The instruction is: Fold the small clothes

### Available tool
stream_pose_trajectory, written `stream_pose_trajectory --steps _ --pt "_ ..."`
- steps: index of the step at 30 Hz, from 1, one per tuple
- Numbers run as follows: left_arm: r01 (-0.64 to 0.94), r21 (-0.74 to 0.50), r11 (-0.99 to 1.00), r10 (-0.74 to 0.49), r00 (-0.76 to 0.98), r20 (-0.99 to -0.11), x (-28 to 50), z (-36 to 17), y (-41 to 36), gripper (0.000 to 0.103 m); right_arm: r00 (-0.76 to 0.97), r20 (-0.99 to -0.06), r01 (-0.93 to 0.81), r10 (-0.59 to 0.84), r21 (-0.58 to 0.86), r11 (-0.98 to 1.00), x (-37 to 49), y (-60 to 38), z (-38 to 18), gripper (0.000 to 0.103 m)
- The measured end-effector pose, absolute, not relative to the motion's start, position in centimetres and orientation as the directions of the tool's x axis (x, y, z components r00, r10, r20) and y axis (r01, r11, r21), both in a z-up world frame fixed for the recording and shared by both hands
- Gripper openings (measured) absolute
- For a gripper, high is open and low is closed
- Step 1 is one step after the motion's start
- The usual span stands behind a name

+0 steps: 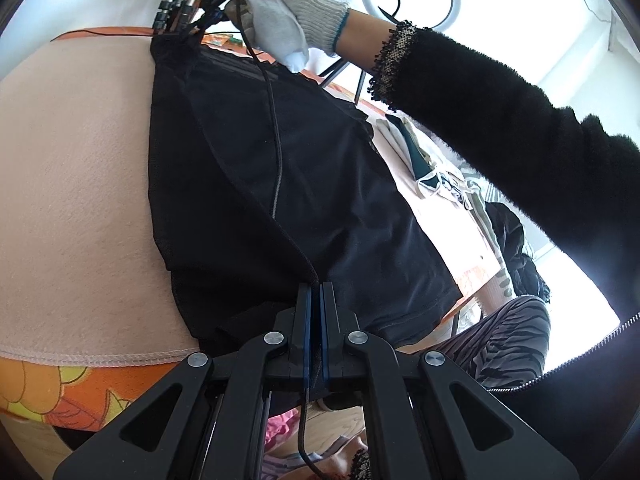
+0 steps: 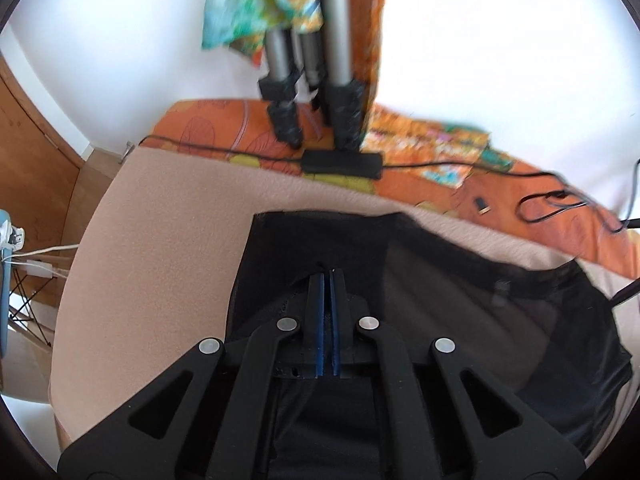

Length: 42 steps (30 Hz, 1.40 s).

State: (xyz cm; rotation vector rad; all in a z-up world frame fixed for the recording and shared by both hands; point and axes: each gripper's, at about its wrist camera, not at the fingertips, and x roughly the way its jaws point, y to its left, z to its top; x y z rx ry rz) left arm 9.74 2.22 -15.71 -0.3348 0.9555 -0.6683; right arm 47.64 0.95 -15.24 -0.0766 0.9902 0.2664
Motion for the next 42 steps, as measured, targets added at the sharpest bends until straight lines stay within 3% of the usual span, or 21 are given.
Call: stream_pose_trajectory --steps 9,23,29,30,32,33,34,38,42 --pt "0.414 -0.527 0.742 -0.666 0.371 -0.647 9.9 -15.8 0.2 0.002 0.556 -0.817 -0.204 0.151 0.042 0.978 47.0 -4.0 -13.0 0.003" --pt "0.453 -0.494 0.742 -0.655 0.329 -0.68 9.8 -16.4 -1.8 0.002 0.529 -0.848 -0.085 0.039 -0.007 0.996 47.3 -8.2 -16.0 0.003" --pt "0.473 -0.465 0.748 -0.636 0.309 -0.707 9.6 -16.5 -2.5 0.004 0.494 -0.866 -0.089 0.07 0.03 0.996 47.5 -8.9 -16.2 0.003" --pt "0.472 -0.463 0.75 -0.632 0.303 -0.713 9.5 -16.5 -2.5 0.005 0.478 -0.873 -0.09 0.092 0.056 0.994 47.6 -9.0 -16.3 0.005" --pt "0.472 -0.462 0.751 -0.629 0.296 -0.719 9.3 -16.4 -2.5 0.011 0.468 -0.879 -0.079 0.094 0.064 0.995 47.2 -9.2 -15.8 0.023" --pt "0.479 -0.459 0.748 -0.63 0.295 -0.718 9.1 -16.2 -2.4 0.011 0.475 -0.875 -0.079 0.091 0.061 0.995 46.7 -9.2 -15.3 0.041" --pt "0.49 -0.452 0.746 -0.63 0.295 -0.719 8.8 -16.0 -2.4 0.012 0.491 -0.865 -0.09 0.099 0.063 0.994 46.1 -9.1 -14.5 0.049" --pt "0.534 -0.423 0.732 -0.631 0.299 -0.716 7.0 -14.6 -2.6 0.023 0.558 -0.821 -0.12 0.122 0.066 0.991 43.0 -10.3 -10.8 0.049" --pt "0.567 -0.417 0.71 -0.654 0.311 -0.689 4.8 -12.6 -2.4 0.024 0.615 -0.772 -0.113 0.161 0.116 0.987 39.5 -12.6 -6.5 0.049"
